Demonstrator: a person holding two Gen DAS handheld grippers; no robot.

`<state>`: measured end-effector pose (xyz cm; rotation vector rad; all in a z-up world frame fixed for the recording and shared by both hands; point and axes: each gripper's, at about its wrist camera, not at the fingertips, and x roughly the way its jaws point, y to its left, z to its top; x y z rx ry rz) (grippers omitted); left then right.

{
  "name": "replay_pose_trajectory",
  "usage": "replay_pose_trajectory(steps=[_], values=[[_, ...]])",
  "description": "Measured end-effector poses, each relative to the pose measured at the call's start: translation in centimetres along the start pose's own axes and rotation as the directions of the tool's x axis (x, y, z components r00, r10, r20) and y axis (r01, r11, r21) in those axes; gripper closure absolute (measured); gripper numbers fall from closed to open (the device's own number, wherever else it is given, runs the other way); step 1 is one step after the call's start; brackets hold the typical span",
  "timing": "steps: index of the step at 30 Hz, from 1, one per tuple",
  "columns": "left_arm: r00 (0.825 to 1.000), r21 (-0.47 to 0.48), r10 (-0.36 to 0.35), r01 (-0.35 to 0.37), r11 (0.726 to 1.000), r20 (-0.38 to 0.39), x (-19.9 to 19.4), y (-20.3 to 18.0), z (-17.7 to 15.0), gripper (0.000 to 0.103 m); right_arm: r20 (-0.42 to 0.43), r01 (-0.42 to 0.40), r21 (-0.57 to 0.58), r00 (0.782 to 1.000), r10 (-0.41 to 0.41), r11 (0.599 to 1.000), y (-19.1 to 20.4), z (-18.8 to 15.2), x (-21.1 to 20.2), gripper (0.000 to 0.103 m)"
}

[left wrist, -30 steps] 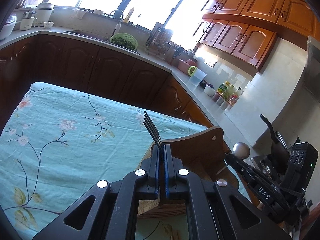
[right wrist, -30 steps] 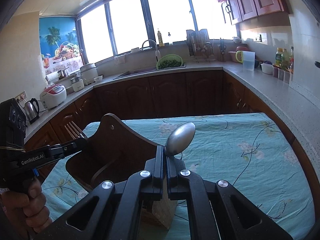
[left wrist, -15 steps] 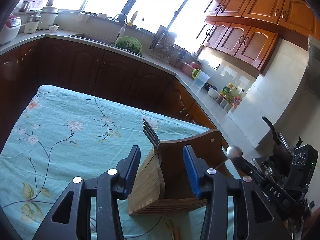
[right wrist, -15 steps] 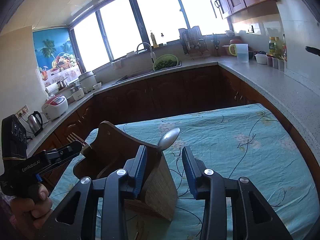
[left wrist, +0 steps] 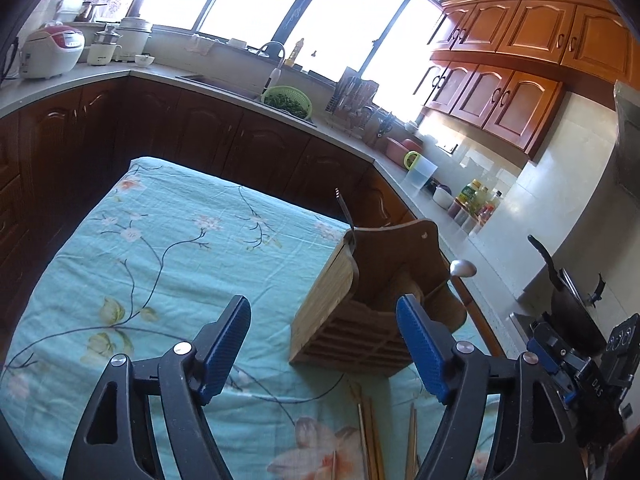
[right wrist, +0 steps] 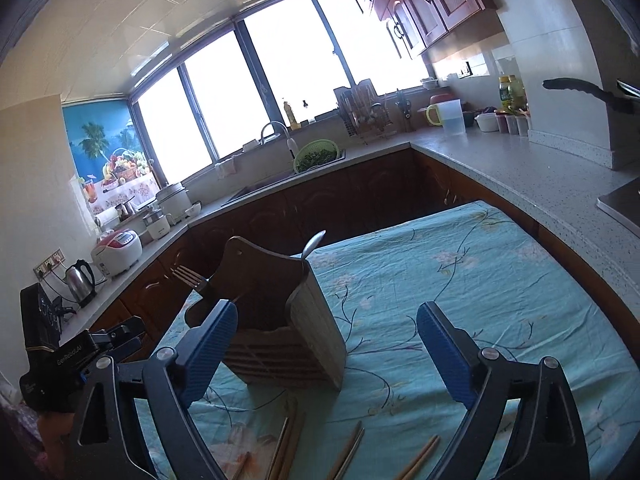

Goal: Organize utensils
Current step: 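Open both grippers to drop the chopstick and spoon into the holder, then move both grippers back down to the remaining chopsticks on the tablecloth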

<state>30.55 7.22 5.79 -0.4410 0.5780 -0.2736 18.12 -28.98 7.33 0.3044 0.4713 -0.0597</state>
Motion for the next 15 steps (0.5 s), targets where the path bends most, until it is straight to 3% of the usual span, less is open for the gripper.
replay_pose_trajectory(steps=[8,15], values=[[0.999,0.021,0.031,-0.031,0.999,-0.011,-5.4,-0.2,-4.8,0.026,-0.035,0.02,0.028,0.999,-0.019,0.999,-0.9,-3.8,-4.2,0.01],[0.998,0.052,0.045,-0.042,0.998,-0.053,-8.5,-0.5,-7.7,0.026,-0.086,0.097,0.06,0.992,-0.092,0.994,-2.6,-8.0,-7.0,0.01]])
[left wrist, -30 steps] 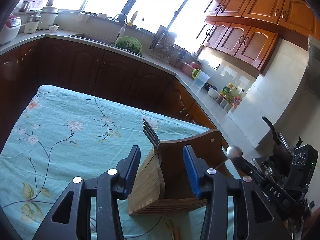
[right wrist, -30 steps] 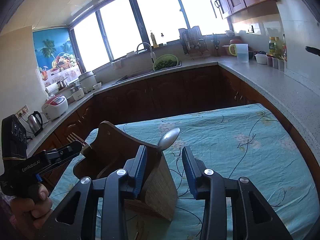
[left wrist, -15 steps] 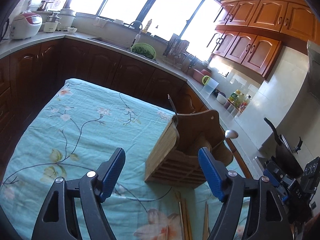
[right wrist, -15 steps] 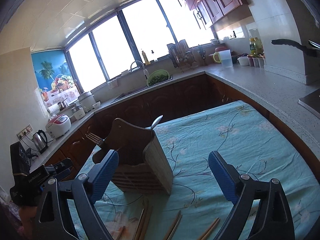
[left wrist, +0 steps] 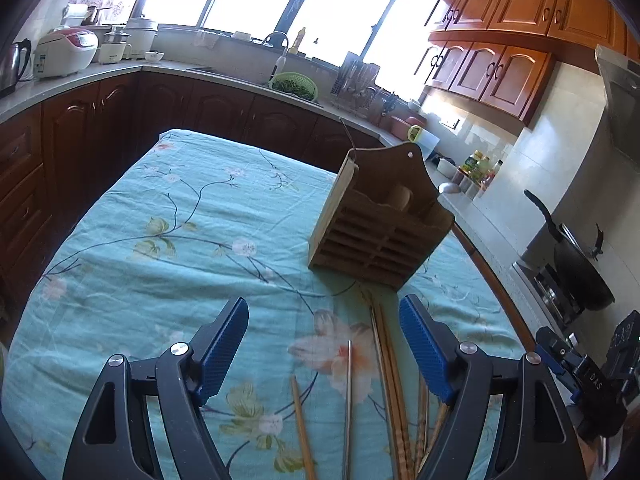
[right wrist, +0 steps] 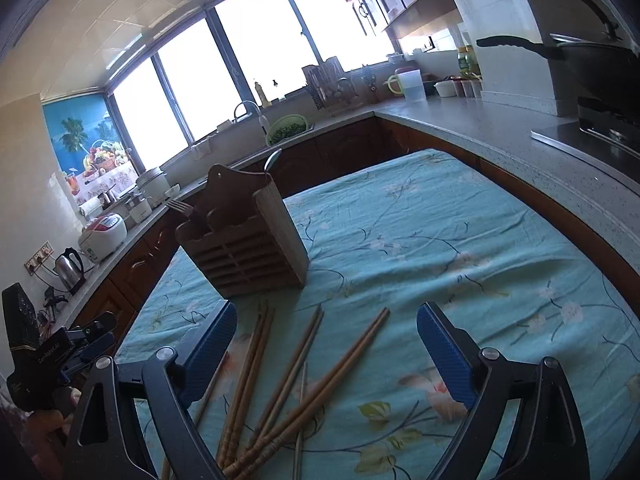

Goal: Organize utensils
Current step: 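Move both grippers back down to the remaining chopsticks on the tablecloth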

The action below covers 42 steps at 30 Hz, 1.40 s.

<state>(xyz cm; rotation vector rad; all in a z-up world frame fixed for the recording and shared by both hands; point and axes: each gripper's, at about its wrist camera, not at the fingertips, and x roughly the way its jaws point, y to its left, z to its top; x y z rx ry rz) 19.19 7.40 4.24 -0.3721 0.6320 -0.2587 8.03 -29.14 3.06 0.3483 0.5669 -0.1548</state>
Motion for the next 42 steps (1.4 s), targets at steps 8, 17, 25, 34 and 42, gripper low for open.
replay_pose_trajectory(steps=[8,17,25,34,42], values=[[0.998,0.073,0.011,-0.006,0.997,-0.067,-0.9,-1.0,-2.6,0.026,-0.056,0.053,0.016,0.997,-0.052,0.998,-2.0,-3.2,-0.9,0.01],[0.993,0.104,0.039,-0.028,0.994,-0.108,-0.3,-1.7,-3.0,0.026,-0.065,0.052,0.011,0.997,-0.051,0.999,-1.9,-3.2,-0.5,0.018],[0.983,0.162,0.047,-0.018,0.987,-0.176,2.2,-2.9,-2.8,0.034,-0.147,0.049,0.02,0.988,-0.046,0.999,-1.9,-2.9,2.0,0.051],[0.954,0.222,0.061,0.007,0.975,-0.294,6.8,-4.5,-2.7,0.05,-0.251,0.083,0.044,0.965,-0.069,0.996,-2.7,-2.3,6.9,0.073],[0.922,0.299,0.098,0.02,0.954,-0.376,11.0,-5.7,-3.3,0.069,-0.327,0.144,-0.057,0.932,-0.155,0.988,-2.1,-1.6,10.6,0.095]])
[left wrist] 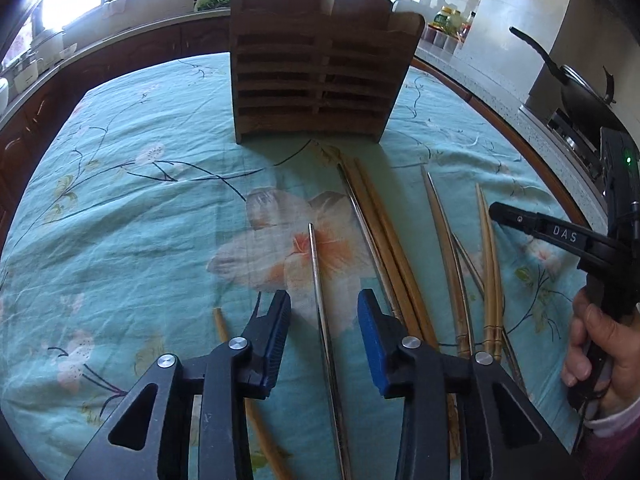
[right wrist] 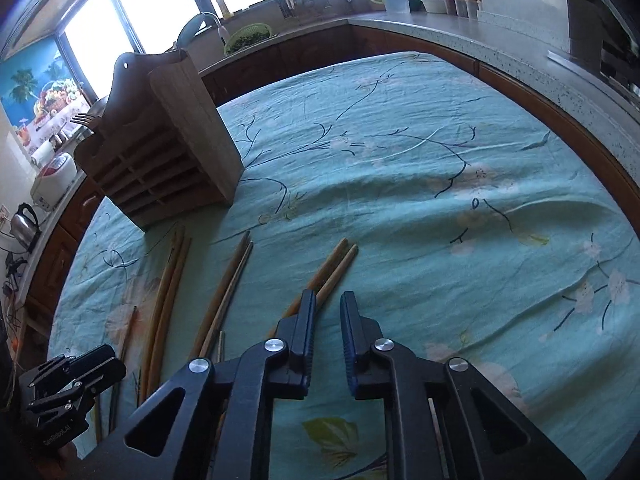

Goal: Organize utensils
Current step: 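Move both grippers back down to the remaining chopsticks on the tablecloth, then grasp a steel chopstick with the left gripper while the right gripper grasps a wooden chopstick, then lift both chopsticks and lower them upright into the wooden holder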

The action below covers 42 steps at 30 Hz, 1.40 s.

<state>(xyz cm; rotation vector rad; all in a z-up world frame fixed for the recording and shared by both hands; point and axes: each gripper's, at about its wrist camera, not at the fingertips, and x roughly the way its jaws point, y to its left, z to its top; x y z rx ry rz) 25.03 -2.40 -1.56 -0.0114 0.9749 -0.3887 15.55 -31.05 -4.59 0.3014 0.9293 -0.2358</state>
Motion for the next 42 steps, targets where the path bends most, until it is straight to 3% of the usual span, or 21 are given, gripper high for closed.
replay_pose_trajectory(steps=[2,11,24,26,29,31,35,42], values=[[1.0,0.028,0.016,-0.016,0.999,0.0,0.4,-0.3,0.3,0.07,-0.019,0.012,-0.02,1.0,-0.012,1.0,-0.4,0.1,0.3,0.103],[0.999,0.074,0.035,-0.034,0.997,-0.022,1.7,-1.1,1.5,0.07,-0.024,-0.089,0.098,0.996,0.091,0.991,-1.0,1.2,0.3,0.096],[0.999,0.105,0.037,-0.034,0.994,-0.027,1.7,-1.5,1.7,0.073,-0.066,0.026,-0.073,0.997,-0.031,0.997,1.6,1.8,2.2,0.091],[0.999,0.123,0.051,-0.048,0.991,-0.019,2.0,-1.9,1.8,0.077,-0.059,0.045,-0.108,0.997,-0.052,0.993,2.2,2.1,2.7,0.088],[0.999,0.134,0.041,-0.039,0.99,-0.008,2.1,-2.1,1.9,0.097,-0.039,0.075,-0.158,0.996,-0.082,0.985,2.8,1.9,2.6,0.088],[1.0,0.11,0.014,-0.013,0.994,-0.009,2.1,-1.6,1.9,0.099,-0.029,0.084,-0.168,0.995,-0.091,0.982,2.9,1.8,2.5,0.089],[1.0,0.054,-0.031,0.031,0.998,-0.001,1.4,-0.5,1.9,0.1,-0.029,-0.01,-0.097,1.0,0.007,0.995,2.1,1.8,1.3,0.098],[0.988,-0.021,-0.122,0.125,0.992,0.094,-3.3,1.0,1.8,0.101,0.059,-0.103,-0.104,0.992,0.109,0.989,3.2,1.7,-3.8,0.098]])
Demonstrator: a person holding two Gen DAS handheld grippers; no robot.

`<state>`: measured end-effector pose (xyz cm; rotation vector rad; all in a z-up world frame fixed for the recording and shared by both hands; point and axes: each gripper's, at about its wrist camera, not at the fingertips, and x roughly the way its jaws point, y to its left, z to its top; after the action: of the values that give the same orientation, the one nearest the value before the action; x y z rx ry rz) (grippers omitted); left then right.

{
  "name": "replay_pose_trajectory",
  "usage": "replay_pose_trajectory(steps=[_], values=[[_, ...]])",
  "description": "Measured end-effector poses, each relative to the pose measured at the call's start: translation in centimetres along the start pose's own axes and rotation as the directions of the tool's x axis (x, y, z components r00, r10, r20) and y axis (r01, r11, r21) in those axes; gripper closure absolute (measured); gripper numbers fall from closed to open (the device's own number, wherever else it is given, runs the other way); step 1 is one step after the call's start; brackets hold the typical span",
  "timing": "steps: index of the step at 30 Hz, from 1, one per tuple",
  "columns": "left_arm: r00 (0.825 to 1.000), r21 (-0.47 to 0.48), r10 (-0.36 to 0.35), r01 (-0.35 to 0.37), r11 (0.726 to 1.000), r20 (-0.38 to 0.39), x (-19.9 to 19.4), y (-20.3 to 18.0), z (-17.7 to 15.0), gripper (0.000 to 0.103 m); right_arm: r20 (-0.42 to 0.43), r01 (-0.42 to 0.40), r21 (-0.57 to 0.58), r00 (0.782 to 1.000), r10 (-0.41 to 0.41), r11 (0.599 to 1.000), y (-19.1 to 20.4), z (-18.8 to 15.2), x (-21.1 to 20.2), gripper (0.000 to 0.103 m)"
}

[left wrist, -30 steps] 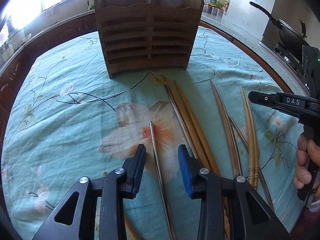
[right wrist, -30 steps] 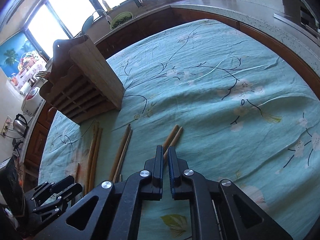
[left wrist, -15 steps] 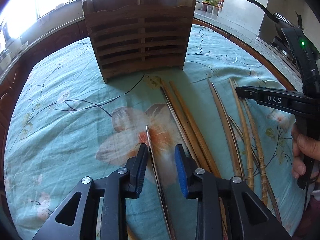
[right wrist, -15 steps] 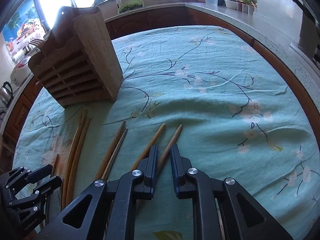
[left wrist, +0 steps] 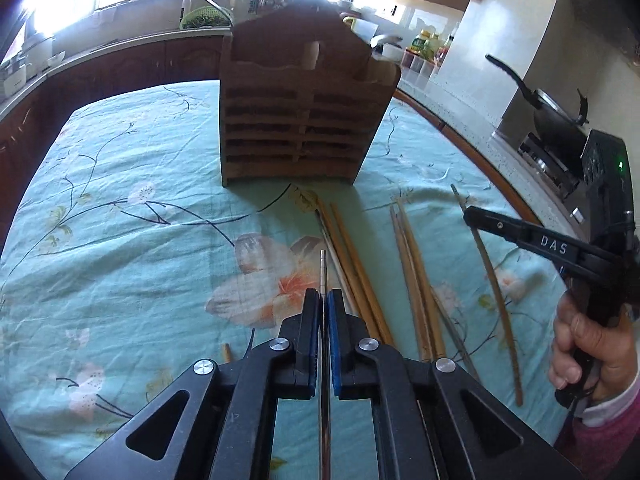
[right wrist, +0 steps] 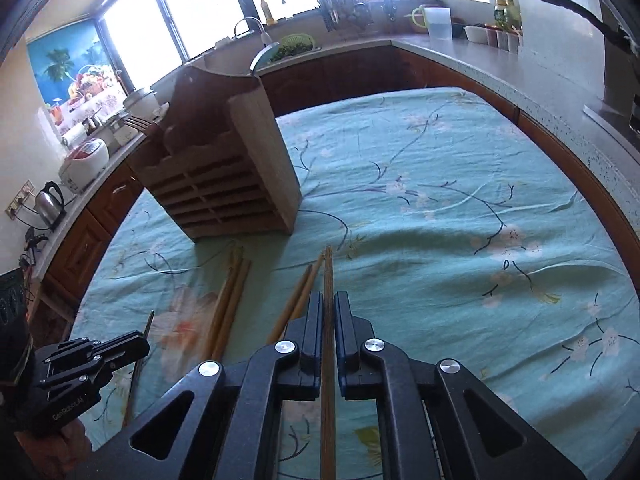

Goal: Organize utensils
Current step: 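Lift both chopsticks and lower them upright into the wooden holder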

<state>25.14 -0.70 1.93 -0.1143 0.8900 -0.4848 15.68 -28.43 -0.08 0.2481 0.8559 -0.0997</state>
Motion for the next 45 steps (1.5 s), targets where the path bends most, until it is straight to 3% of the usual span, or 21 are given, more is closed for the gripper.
replay_pose_trajectory(steps=[4,11,18,35,41,45], values=[[0.995,-0.04,-0.063,0.066,0.997,0.081,-3.6,0.6,0.7,0.101,0.056,-0.048,-0.005,0.997,0.049,0.999,1.0,0.6,-2.7,0.098],[0.973,-0.059,-0.105,0.119,0.991,0.204,-9.5,1.9,1.2,0.1,0.167,-0.109,-0.038,0.979,0.114,0.993,2.6,2.0,-7.6,0.098],[0.956,-0.055,-0.104,0.124,0.991,0.275,-12.9,2.2,0.7,0.101,0.27,-0.107,-0.074,0.955,0.123,0.992,3.6,3.3,-10.8,0.098],[0.932,-0.062,-0.069,0.098,0.993,0.356,-12.8,2.4,2.4,0.101,0.331,-0.135,-0.056,0.932,0.146,0.989,3.4,4.5,-11.5,0.098],[0.914,-0.056,-0.054,0.084,0.995,0.403,-12.9,2.6,4.2,0.1,0.366,-0.149,-0.056,0.917,0.159,0.987,3.6,6.1,-11.6,0.098],[0.89,-0.056,-0.044,0.077,0.995,0.454,-13.3,3.1,6.3,0.1,0.408,-0.163,-0.052,0.897,0.17,0.985,3.9,8.1,-11.8,0.098]])
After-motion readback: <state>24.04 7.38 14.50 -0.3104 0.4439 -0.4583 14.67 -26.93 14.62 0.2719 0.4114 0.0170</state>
